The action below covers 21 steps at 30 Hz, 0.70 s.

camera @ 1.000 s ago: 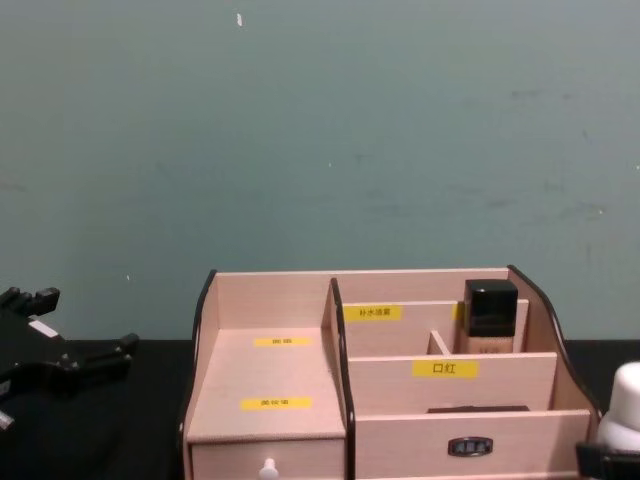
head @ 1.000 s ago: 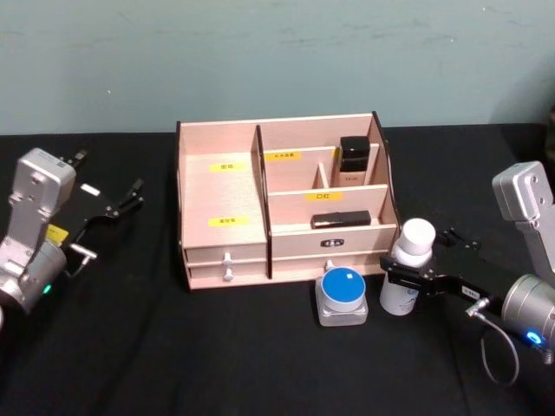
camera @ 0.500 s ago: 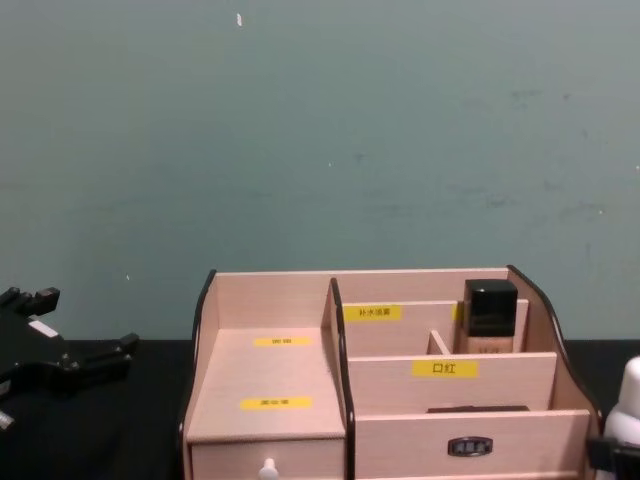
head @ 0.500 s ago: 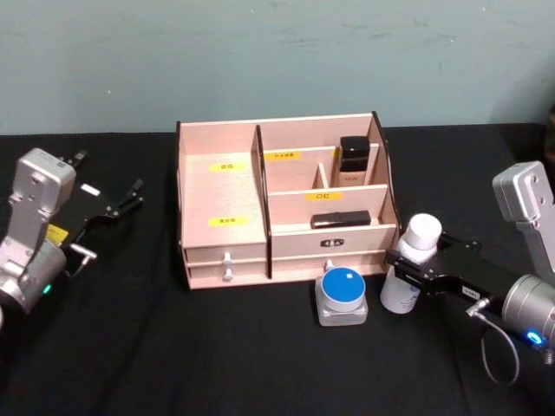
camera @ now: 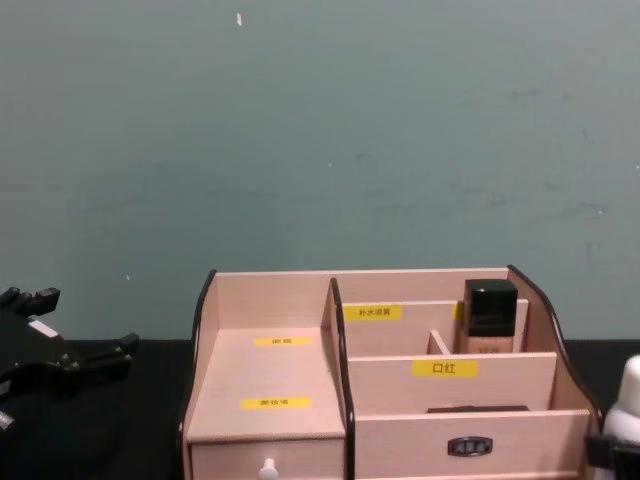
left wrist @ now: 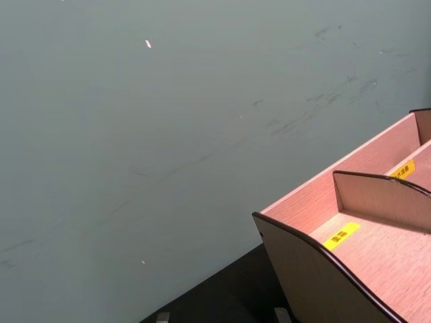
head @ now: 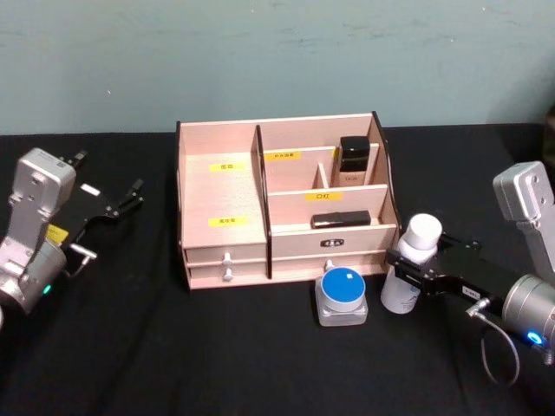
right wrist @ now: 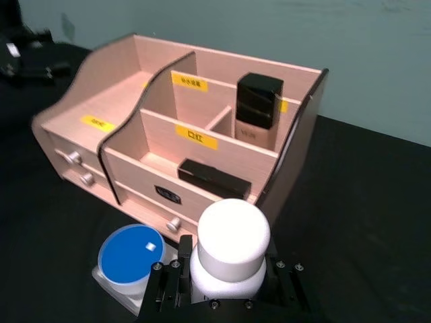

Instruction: Pick up the facial cleanser and watermelon frost from the table and place them into the tiered storage box.

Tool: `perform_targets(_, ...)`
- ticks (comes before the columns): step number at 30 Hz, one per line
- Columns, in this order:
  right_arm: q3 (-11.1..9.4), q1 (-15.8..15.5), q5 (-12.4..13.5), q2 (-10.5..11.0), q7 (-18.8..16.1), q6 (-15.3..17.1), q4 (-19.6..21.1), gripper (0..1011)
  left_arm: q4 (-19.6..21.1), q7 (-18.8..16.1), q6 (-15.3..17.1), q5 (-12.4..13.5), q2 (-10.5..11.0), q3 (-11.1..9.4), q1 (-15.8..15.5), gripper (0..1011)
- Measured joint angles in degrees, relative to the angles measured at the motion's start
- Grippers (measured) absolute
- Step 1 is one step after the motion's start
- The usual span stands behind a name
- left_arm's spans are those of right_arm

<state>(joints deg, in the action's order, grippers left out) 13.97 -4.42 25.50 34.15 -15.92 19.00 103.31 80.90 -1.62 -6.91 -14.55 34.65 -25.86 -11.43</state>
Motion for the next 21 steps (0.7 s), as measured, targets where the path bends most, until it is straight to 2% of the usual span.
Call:
perform_targets(7,-0.96,-0.14,3.16,-0.57,-1.59,0.36,2.21,596,0.0,0.0,0.0,0.0,0.0,0.0,0.0,1001)
perform_targets(14,-0.69,1.21,5.22,0.03,-2.3,1.72,5.69,596,0.0,0.0,0.0,0.0,0.0,0.0,0.0,1001)
perform_targets(17,0.31,3.62,6.43,-0.05,-3.03,2.84,6.96,596,0.0,0.0,0.0,0.0,0.0,0.0,0.0,1001)
perform_targets(21,2.18,7.44,6.73,-0.22,-3.77,4.26,7.23,596,0.0,0.0,0.0,0.0,0.0,0.0,0.0,1001)
